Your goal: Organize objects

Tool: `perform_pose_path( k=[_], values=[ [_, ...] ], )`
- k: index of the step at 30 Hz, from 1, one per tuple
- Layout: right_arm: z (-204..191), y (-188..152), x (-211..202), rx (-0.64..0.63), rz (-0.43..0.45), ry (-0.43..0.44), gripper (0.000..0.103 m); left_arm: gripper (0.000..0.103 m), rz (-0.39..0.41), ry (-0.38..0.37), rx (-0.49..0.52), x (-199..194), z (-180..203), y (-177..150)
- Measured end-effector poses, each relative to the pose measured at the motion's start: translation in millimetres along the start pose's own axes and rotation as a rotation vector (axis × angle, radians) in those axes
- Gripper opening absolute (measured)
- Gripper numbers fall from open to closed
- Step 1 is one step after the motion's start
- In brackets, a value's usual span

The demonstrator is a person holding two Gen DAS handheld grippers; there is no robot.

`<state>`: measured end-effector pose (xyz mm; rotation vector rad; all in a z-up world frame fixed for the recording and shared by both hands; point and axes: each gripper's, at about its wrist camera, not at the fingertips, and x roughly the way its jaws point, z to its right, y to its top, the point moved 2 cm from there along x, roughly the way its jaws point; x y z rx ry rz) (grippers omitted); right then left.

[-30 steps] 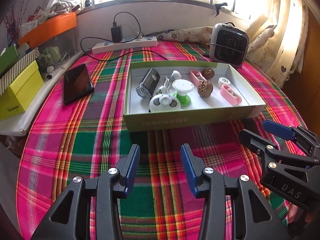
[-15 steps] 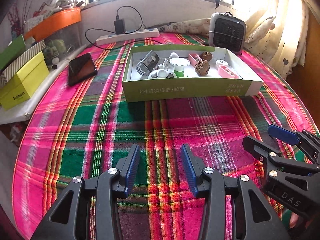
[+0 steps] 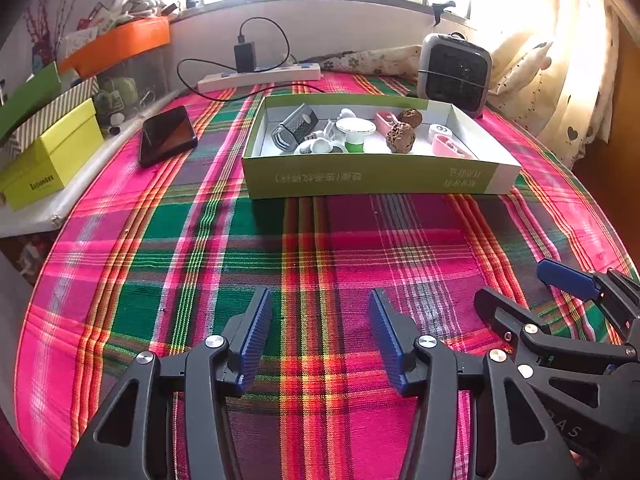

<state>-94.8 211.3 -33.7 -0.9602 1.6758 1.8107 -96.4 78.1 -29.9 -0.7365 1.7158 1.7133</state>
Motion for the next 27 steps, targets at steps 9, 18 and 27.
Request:
perform_pose_path(
  k=[9,18,27],
  values=[
    [-1.8,0.4,1.3,-0.002,-0.003,0.003,0.074,0.049,0.0,0.0,0.0,-0.1,0.0,-0.3],
    [-2.0,0.2,1.3,-0.002,-0.003,0.003,0.074,0.049,0.0,0.0,0.001,0.0,-0.2,-0.3],
    [-1.4,0.1,1.1,-0.002,-0.003,0.003,0.074,0.049,0.0,0.0,0.0,0.0,-0.3,-0.3]
  ],
)
